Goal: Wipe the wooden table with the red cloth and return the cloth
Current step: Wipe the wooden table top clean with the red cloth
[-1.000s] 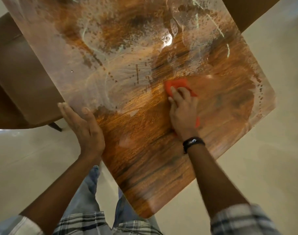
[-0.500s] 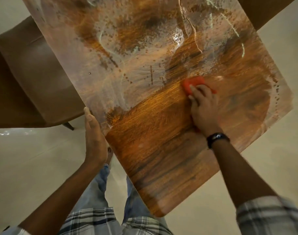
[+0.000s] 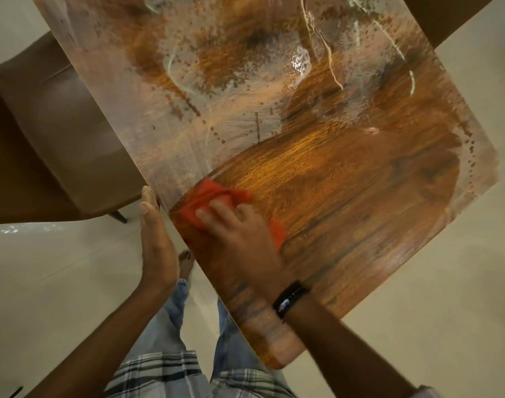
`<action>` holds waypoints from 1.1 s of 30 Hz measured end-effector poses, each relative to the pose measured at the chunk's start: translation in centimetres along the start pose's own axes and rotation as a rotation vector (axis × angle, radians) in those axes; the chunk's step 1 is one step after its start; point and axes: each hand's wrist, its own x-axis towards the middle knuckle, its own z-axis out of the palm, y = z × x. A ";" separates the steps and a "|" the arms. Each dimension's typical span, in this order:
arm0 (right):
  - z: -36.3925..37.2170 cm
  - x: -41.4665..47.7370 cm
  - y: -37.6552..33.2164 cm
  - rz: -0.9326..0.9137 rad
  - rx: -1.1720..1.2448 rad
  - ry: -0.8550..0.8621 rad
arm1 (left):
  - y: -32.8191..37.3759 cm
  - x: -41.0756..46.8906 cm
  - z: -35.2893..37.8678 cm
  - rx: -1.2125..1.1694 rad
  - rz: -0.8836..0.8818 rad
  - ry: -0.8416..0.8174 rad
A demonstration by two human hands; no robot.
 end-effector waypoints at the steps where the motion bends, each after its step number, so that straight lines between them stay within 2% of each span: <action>1: -0.9 0.6 2.7 0.072 -0.028 0.027 | 0.0 0.0 -0.1 0.009 -0.009 0.003; 5: -5.1 2.8 14.8 0.462 -0.101 0.205 | 0.1 -0.2 -0.3 0.021 -0.031 0.006; 8: -5.6 3.9 15.9 0.605 -0.120 0.245 | -0.3 -0.7 -0.3 0.019 -0.040 0.013; 11: -2.6 4.5 9.0 0.434 -0.106 0.231 | -0.7 -1.0 -0.4 0.041 -0.037 0.010; 14: 0.9 3.0 0.1 0.235 -0.035 0.131 | -0.3 -1.3 -0.4 0.044 -0.037 0.010; 16: 2.0 -0.1 -4.2 0.151 -0.015 0.036 | 0.2 -1.6 -0.3 0.035 -0.025 0.003; 18: 2.7 -4.8 -5.7 0.114 -0.021 -0.040 | 0.5 -2.0 -0.2 0.029 -0.029 -0.018; 20: 2.7 -9.8 -4.5 0.113 -0.059 -0.085 | 0.6 -2.6 -0.2 0.036 -0.038 -0.058; 21: 2.0 -11.5 -3.2 0.171 -0.081 -0.071 | 0.4 -2.8 -0.2 0.052 -0.042 -0.079; 24: -0.6 -11.5 1.5 0.484 -0.095 0.089 | 0.2 -3.4 0.0 0.102 -0.060 -0.097; 26: -1.4 -8.7 3.1 0.603 -0.066 0.179 | 0.3 -3.6 0.0 0.121 -0.074 -0.108; 28: -0.7 -6.0 2.3 0.586 -0.082 0.214 | 0.1 -3.9 -0.1 0.153 -0.065 -0.133; 30: 0.9 -5.0 -0.5 0.480 -0.098 0.207 | 0.0 -4.6 0.2 0.225 -0.013 -0.139; 33: 3.6 -9.1 -5.9 0.294 -0.083 0.124 | -0.1 -5.4 1.0 0.339 0.091 -0.152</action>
